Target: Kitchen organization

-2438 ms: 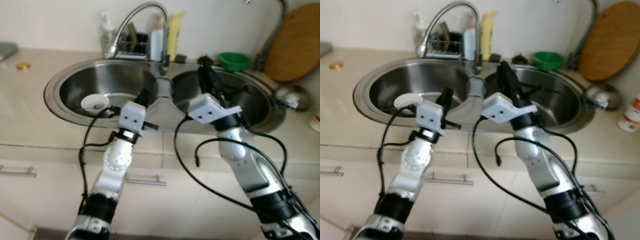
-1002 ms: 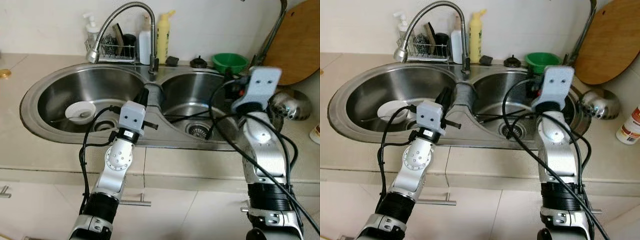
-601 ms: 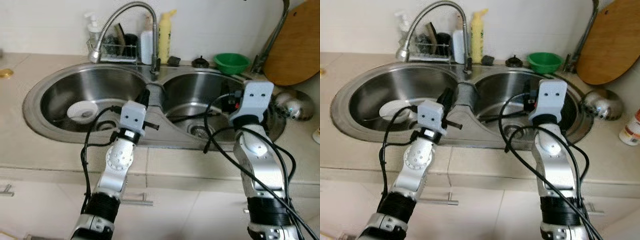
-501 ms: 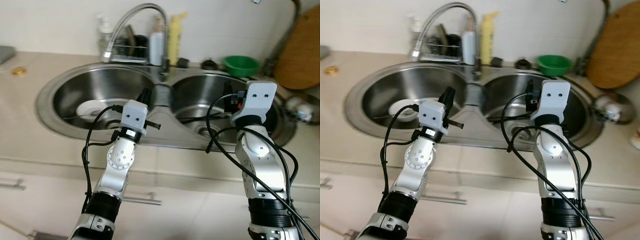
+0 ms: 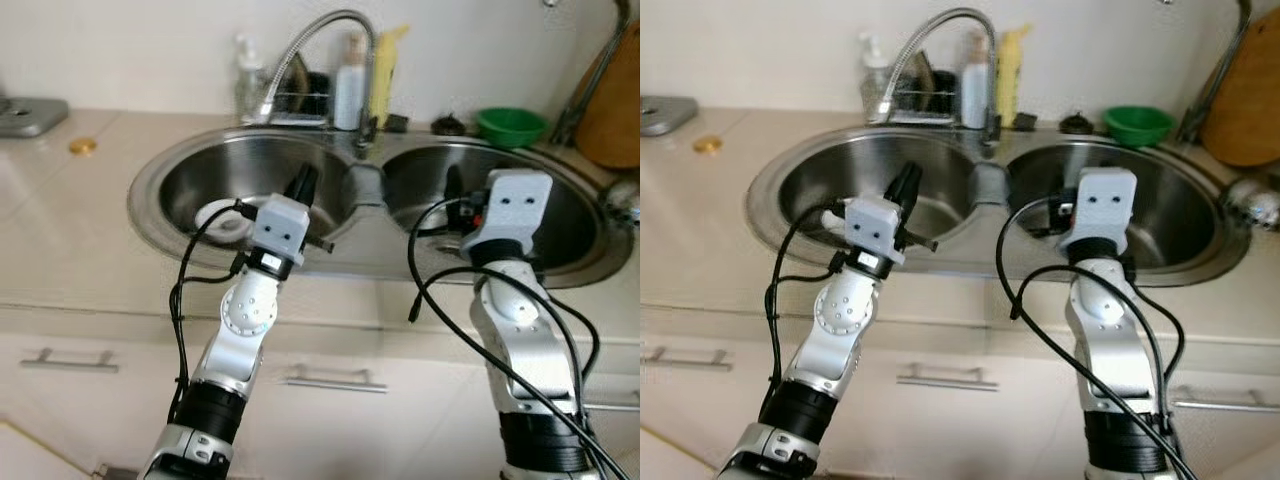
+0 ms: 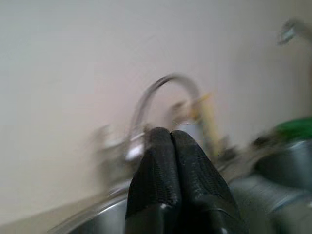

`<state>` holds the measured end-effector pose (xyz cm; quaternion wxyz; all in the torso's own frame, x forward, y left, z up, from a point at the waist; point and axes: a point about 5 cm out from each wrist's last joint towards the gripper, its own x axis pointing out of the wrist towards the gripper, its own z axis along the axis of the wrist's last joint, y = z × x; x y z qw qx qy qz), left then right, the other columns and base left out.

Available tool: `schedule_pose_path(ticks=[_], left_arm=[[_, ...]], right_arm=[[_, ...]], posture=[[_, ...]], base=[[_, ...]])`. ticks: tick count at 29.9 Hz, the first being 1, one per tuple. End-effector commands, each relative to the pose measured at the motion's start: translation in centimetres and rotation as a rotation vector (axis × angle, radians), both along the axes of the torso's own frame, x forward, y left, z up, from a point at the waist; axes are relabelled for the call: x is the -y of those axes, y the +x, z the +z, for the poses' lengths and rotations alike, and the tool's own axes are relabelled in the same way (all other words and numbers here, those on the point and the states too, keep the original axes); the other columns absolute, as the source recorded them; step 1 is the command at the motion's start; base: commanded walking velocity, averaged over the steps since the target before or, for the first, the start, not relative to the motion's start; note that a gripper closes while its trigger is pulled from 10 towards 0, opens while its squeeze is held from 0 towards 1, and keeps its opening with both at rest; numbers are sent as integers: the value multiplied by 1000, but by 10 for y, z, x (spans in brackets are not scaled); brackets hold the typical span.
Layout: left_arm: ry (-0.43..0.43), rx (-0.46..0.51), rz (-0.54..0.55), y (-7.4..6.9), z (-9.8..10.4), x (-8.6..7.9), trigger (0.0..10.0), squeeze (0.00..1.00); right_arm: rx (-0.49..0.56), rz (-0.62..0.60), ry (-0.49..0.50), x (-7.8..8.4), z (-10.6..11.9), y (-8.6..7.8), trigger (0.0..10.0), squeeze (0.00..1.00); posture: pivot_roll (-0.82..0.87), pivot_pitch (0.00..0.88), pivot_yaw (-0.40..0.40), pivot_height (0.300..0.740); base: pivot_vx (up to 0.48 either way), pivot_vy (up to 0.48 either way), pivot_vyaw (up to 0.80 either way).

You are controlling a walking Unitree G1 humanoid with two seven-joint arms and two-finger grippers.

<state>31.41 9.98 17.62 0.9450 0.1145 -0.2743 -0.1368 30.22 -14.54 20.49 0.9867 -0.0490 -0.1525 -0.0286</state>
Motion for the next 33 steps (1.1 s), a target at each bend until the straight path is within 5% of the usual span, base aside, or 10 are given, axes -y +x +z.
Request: schedule_pose_path(ticks=[1, 11, 33], left_arm=[[-11, 22, -8, 1, 6, 3, 10000, 0], [-9, 44, -16, -2, 7, 2, 10000, 0], [8, -2, -63, -2, -2, 6, 10000, 0]], right_arm=[[37, 0, -25, 1, 7, -4, 10000, 0], [33, 15, -78, -3, 0, -12, 10000, 0], [-1, -51, -89, 8, -21, -28, 10000, 0]], posture=[[92, 0, -49, 740], [92, 0, -53, 740], [94, 0, -43, 740]], base=[[0, 307, 0], [0, 0, 0], [0, 0, -800]])
